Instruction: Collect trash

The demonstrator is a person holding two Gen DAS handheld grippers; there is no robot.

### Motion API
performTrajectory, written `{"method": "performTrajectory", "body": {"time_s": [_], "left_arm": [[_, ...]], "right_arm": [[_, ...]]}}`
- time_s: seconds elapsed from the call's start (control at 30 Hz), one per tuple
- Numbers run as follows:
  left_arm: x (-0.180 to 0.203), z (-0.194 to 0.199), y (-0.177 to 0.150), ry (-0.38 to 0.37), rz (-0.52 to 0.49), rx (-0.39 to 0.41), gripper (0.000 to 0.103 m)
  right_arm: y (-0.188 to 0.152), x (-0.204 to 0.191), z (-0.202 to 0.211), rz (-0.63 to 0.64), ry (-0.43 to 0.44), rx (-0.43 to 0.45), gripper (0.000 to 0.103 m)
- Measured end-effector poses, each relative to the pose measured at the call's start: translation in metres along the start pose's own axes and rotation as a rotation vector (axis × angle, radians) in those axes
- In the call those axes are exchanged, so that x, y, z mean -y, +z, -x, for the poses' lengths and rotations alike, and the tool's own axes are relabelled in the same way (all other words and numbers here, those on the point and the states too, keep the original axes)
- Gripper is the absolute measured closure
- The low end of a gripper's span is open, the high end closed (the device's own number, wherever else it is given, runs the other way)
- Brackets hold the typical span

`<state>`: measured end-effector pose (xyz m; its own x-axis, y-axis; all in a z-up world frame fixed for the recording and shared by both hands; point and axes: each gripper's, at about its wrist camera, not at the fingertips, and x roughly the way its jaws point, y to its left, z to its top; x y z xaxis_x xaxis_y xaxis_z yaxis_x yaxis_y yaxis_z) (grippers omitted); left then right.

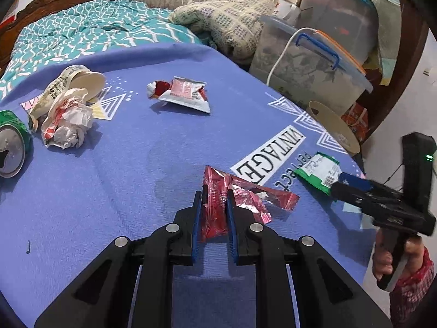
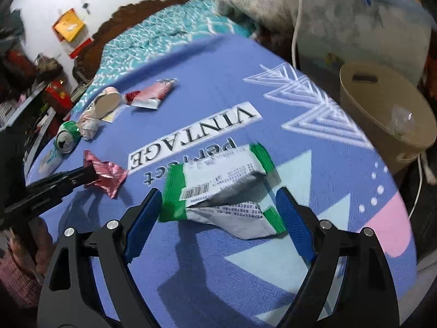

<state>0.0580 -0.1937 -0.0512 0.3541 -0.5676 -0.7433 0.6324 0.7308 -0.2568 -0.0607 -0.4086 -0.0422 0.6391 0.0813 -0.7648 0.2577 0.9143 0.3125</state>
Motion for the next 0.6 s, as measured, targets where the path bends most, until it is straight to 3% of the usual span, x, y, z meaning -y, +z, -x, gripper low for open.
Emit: {"method": "performTrajectory", "body": {"time_s": [0.3, 0.6], "left_arm": [[-0.001, 0.007, -0.001, -0.033, 0.001, 0.031, 0.088], [-0.001, 0.003, -0.001, -0.020, 0.002, 0.016, 0.087]], "right_arm": [[-0.004, -0.016, -0.005, 0.096, -0.086, -0.050, 0.016], [0.001, -0.013, -0.004, 0.147, 0.034, -0.060, 0.015]]}}
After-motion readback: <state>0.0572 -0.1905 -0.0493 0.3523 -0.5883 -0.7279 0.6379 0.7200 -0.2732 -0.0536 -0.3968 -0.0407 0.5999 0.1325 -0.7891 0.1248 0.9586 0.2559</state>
